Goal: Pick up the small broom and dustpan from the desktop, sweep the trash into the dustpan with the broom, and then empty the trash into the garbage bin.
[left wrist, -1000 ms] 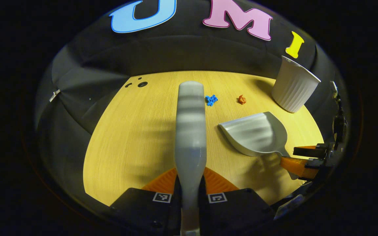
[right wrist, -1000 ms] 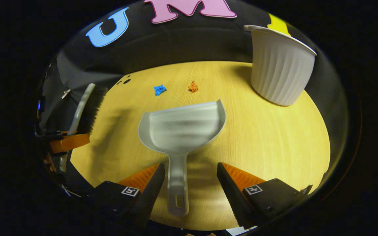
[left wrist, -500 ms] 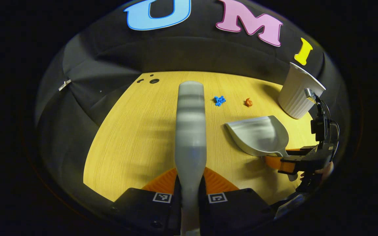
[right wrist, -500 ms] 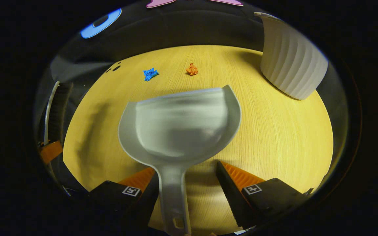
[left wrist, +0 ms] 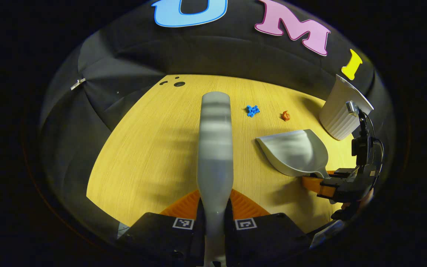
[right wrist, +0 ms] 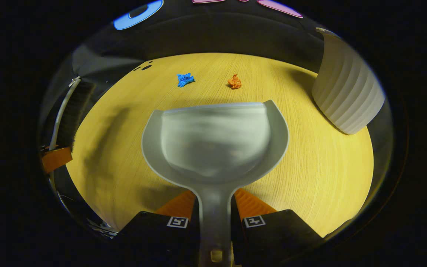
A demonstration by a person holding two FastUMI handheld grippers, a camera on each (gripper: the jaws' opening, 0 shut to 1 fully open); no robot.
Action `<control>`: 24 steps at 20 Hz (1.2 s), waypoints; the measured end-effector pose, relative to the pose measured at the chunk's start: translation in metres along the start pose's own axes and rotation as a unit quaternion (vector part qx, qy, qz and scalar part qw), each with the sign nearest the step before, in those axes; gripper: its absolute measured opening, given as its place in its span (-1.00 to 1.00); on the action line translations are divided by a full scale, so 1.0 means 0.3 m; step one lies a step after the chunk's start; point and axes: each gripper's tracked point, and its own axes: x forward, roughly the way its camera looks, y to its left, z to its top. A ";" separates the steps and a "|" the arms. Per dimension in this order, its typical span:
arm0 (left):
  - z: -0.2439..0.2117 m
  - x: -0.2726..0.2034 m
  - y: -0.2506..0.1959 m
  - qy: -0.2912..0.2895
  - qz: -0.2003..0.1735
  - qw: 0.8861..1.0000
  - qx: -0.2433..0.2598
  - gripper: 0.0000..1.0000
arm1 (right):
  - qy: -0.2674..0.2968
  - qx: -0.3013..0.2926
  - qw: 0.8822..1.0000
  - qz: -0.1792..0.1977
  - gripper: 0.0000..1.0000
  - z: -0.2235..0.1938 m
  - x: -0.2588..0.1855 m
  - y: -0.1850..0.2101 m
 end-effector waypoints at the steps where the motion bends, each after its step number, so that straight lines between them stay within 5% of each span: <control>1: 0.003 0.014 -0.002 0.002 -0.002 1.000 -0.001 -0.48 | -0.001 -0.005 1.000 0.002 -0.21 -0.002 -0.002 -0.010; 8: 0.148 0.179 0.000 0.010 -0.010 0.998 0.056 -0.48 | 0.000 0.003 1.000 0.023 -0.22 0.002 -0.068 -0.071; 14: 0.320 0.430 -0.026 0.054 -0.023 0.988 0.145 -0.49 | -0.012 -0.029 0.999 -0.010 -0.22 0.004 -0.143 -0.228; 19: 0.493 0.646 -0.021 0.070 0.012 0.966 0.248 -0.48 | 0.015 -0.023 0.999 -0.018 -0.22 -0.050 -0.116 -0.303; 24: 0.559 0.768 -0.150 0.079 -0.019 0.925 0.371 -0.48 | 0.013 -0.046 0.999 0.003 -0.22 -0.028 -0.090 -0.288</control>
